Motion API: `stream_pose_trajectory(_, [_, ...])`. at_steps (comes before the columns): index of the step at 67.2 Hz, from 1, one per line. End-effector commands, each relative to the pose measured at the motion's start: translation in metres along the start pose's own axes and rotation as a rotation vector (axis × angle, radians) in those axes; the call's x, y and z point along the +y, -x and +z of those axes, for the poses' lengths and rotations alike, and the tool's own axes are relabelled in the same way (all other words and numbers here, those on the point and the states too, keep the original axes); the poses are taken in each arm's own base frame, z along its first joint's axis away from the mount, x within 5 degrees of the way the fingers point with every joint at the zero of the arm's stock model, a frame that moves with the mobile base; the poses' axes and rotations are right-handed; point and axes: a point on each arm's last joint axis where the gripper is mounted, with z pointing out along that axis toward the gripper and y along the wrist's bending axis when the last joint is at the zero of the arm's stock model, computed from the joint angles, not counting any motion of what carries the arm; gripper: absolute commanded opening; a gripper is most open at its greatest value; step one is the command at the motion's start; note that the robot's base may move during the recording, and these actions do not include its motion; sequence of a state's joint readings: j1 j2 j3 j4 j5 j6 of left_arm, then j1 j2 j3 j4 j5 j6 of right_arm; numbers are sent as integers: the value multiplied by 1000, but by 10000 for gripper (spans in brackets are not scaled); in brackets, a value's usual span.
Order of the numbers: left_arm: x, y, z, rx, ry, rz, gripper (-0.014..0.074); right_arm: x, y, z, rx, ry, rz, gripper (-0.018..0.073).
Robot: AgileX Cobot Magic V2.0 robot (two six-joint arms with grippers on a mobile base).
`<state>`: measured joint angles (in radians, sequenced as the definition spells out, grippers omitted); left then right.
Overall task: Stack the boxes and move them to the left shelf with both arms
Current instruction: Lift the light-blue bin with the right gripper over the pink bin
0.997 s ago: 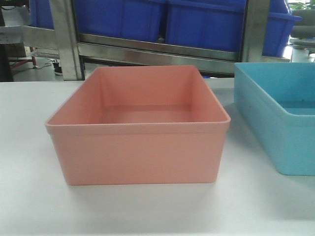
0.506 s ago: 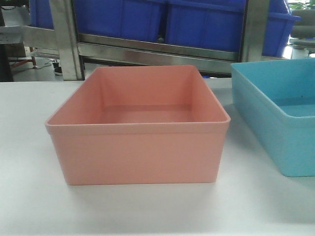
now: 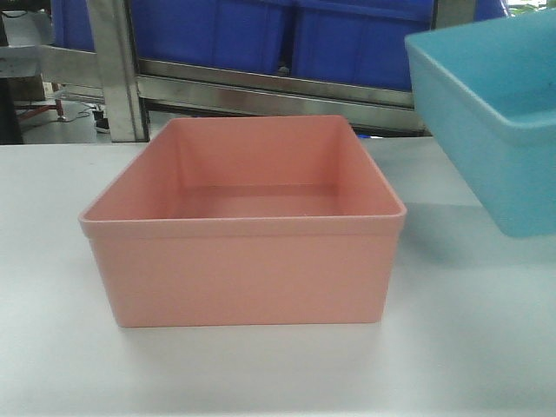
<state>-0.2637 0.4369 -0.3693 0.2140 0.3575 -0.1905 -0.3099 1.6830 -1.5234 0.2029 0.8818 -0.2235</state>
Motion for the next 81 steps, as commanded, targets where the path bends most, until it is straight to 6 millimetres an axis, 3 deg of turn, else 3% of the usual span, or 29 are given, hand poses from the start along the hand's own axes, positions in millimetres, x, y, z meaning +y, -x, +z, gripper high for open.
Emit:
stream_pose_trajectory(1, [-1, 16, -3, -105, -10, 6, -10, 19, 15, -54, -177, 67, 79, 56])
stream_pose_trajectory(15, [-1, 16, -3, -105, -10, 6, -10, 64, 7, -80, -155, 167, 107, 56])
stream_pose_trajectory(32, [-1, 16, -3, -105, -10, 6, -10, 140, 0, -83, -146, 334, 115, 56])
stream_pose_trajectory(43, [-1, 16, -3, -105, -10, 6, -10, 177, 0, -85, -196, 427, 151, 56])
stream_pose_trajectory(59, [-1, 16, -3, -105, -14, 7, -10, 218, -11, -57, -125, 479, 133, 56])
stream_pose_trajectory(81, [-1, 16, -3, -105, -14, 7, -10, 247, -18, -22, -93, 500, 151, 56])
